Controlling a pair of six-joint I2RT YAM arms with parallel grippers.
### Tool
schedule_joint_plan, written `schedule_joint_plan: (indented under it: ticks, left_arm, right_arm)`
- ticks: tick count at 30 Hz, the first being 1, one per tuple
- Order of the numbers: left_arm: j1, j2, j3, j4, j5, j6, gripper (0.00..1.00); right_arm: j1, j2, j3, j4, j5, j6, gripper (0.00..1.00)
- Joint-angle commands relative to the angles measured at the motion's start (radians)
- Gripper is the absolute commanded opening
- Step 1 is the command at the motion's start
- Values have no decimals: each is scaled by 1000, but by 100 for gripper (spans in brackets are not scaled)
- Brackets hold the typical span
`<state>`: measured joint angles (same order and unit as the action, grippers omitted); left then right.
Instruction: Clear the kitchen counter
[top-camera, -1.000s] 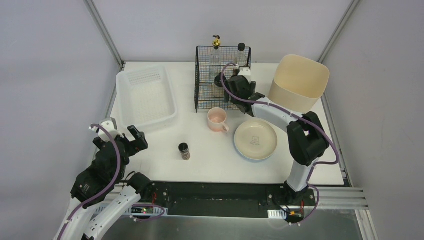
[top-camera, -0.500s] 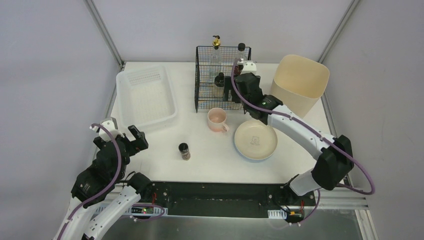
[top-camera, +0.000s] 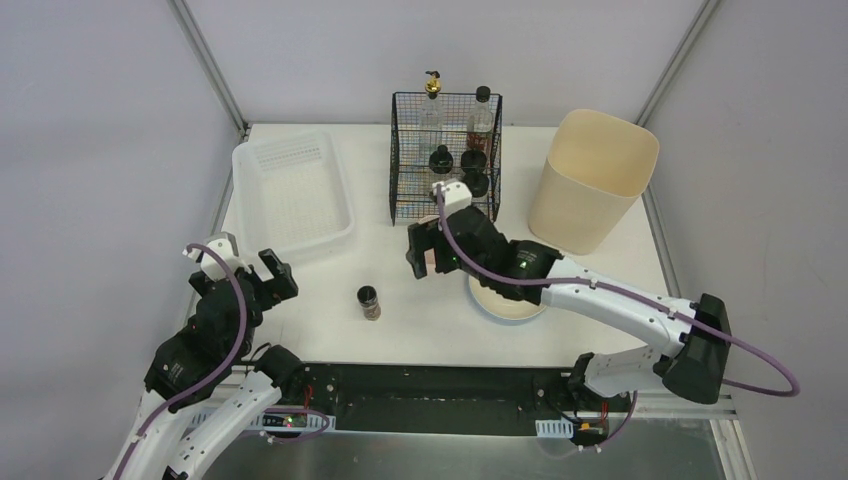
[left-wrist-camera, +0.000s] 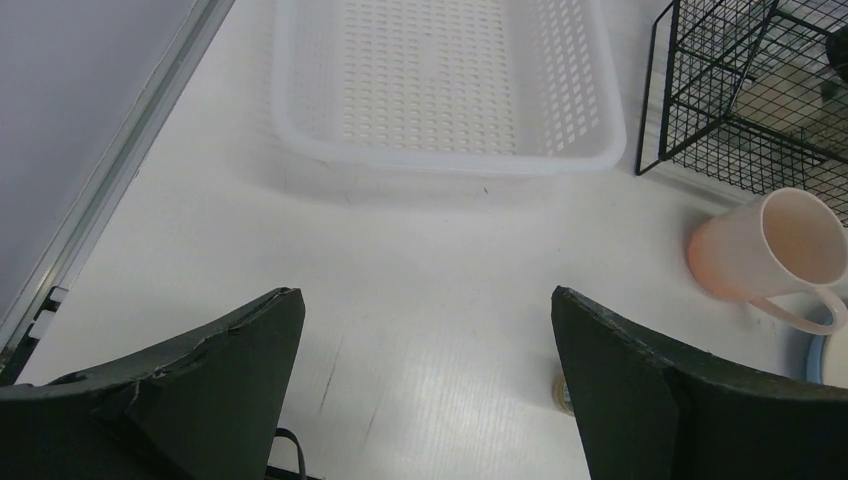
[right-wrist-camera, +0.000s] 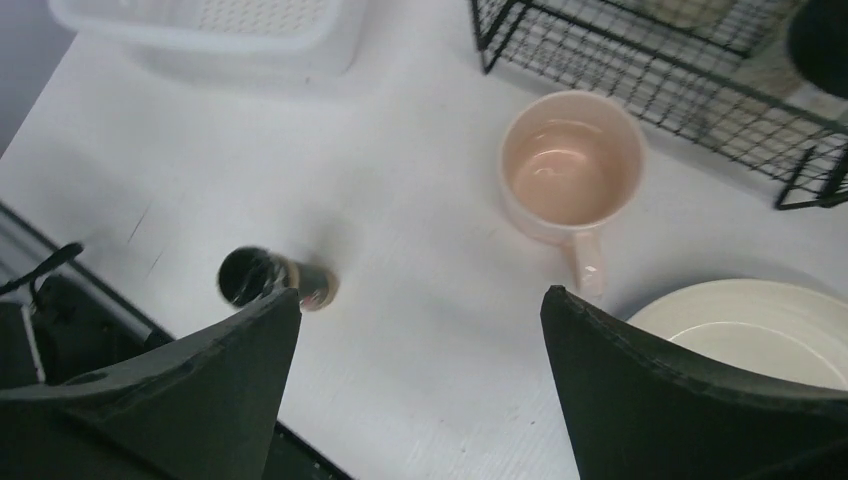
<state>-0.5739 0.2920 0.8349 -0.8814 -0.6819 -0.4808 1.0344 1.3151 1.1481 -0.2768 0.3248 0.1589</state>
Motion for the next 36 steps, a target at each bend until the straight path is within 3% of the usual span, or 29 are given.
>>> schedule_joint_plan:
  ticks: [1,12,27,36]
  left_arm:
    - [12,20,19,-8,-3,1,100]
    - [12,12,17,-7,0,-1,100]
    - [12,6,17,-7,0,1,100]
    - [12,6,19,-7,2,0,100]
  right_arm:
    - [101,22,25,-19,-22,32,94]
    - [279,252,146,4,30,13,94]
    - [296,471,298,1,59,8,95]
    - [296,536,333,-7,92,0,86]
